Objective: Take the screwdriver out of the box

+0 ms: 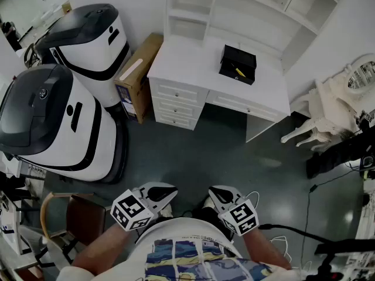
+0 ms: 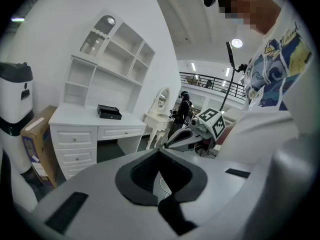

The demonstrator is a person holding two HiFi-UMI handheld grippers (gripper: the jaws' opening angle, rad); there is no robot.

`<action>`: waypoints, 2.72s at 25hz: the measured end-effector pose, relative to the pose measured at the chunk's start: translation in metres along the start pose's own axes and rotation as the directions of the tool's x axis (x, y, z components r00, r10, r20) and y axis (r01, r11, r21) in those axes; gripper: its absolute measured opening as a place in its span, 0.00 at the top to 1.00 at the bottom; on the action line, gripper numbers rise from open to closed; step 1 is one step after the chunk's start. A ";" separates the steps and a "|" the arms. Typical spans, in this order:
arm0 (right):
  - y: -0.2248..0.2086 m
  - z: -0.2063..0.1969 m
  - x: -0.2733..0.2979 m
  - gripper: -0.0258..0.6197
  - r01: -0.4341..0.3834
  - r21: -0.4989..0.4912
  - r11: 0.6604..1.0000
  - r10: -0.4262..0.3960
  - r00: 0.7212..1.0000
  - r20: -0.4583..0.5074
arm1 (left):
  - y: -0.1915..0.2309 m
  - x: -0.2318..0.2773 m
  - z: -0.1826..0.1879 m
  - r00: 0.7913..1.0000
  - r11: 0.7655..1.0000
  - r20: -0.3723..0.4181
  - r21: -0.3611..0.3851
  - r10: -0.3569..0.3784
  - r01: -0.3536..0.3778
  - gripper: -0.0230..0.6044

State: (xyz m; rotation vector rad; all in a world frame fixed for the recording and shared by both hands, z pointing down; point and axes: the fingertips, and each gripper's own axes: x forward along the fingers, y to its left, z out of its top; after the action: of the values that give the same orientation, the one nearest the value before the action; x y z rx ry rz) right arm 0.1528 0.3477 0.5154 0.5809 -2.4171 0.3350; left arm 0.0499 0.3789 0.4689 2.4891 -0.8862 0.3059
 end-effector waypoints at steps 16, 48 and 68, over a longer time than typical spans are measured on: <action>-0.052 0.030 0.044 0.92 -0.025 0.031 0.999 0.024 0.999 0.026 | 0.038 0.041 0.048 0.999 0.995 -0.028 0.090 -0.036 0.039 0.94; -0.363 0.168 0.172 0.82 0.400 0.143 0.905 -0.393 0.916 -0.078 | 0.337 0.107 0.195 0.975 0.968 -0.089 0.128 -0.206 0.216 0.89; -0.659 0.146 0.266 0.77 0.193 -0.103 0.976 -0.215 0.935 -0.283 | 0.393 0.250 0.317 0.992 0.989 0.036 0.077 0.121 -0.123 0.91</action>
State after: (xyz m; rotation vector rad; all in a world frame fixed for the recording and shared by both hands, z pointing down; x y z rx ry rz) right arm 0.2070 -0.3659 0.6319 0.6916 -2.0552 0.2240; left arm 0.0051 -0.1815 0.4271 2.5224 -1.0611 0.3505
